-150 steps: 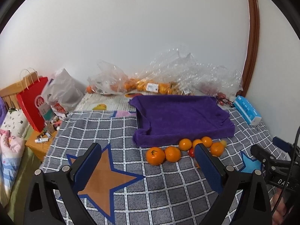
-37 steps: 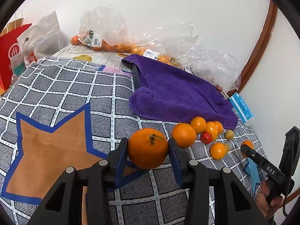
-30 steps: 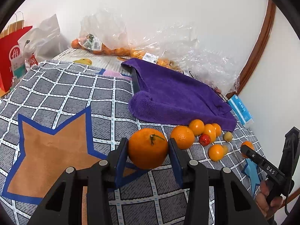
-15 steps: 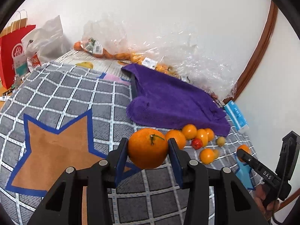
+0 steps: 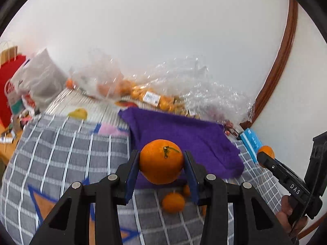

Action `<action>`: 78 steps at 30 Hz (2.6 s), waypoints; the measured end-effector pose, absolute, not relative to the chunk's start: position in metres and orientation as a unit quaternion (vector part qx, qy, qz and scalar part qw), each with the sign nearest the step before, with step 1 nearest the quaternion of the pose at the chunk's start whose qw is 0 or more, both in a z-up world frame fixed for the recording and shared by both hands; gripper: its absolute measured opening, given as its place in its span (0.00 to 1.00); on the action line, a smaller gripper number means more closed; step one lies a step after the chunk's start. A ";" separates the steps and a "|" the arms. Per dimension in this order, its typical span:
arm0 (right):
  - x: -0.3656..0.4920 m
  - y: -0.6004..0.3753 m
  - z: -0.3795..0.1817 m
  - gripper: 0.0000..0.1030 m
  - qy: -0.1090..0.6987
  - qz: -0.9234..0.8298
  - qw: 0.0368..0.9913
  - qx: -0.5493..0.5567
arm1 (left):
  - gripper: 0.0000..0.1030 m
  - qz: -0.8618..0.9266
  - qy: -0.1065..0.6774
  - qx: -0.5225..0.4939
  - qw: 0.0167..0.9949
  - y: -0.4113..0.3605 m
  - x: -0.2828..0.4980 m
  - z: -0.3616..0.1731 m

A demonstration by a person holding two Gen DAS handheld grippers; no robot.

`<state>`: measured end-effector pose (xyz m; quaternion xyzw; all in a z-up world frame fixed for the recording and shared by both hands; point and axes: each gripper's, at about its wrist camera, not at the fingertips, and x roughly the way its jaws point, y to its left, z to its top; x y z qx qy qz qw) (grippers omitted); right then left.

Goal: Organize fruits
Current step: 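Carry both oranges over the purple towel and open both grippers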

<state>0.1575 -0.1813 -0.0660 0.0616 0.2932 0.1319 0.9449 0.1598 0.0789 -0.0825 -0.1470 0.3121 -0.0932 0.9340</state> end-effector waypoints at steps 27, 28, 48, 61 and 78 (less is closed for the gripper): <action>0.267 -0.189 -0.128 0.41 0.333 0.118 0.932 0.078 | 0.39 -0.096 0.323 -0.168 0.926 0.057 0.266 -0.135; 0.269 -0.192 -0.130 0.41 0.335 0.116 0.931 0.083 | 0.39 -0.096 0.323 -0.169 0.926 0.058 0.267 -0.137; 0.288 -0.201 -0.160 0.41 0.367 0.101 0.920 0.090 | 0.39 -0.099 0.348 -0.151 0.920 0.043 0.279 -0.162; 0.291 -0.197 -0.174 0.41 0.391 0.093 0.912 0.080 | 0.39 -0.096 0.361 -0.132 0.918 0.038 0.284 -0.170; 0.283 -0.198 -0.164 0.49 0.369 0.077 0.924 0.073 | 0.40 -0.095 0.364 -0.128 0.918 0.037 0.285 -0.170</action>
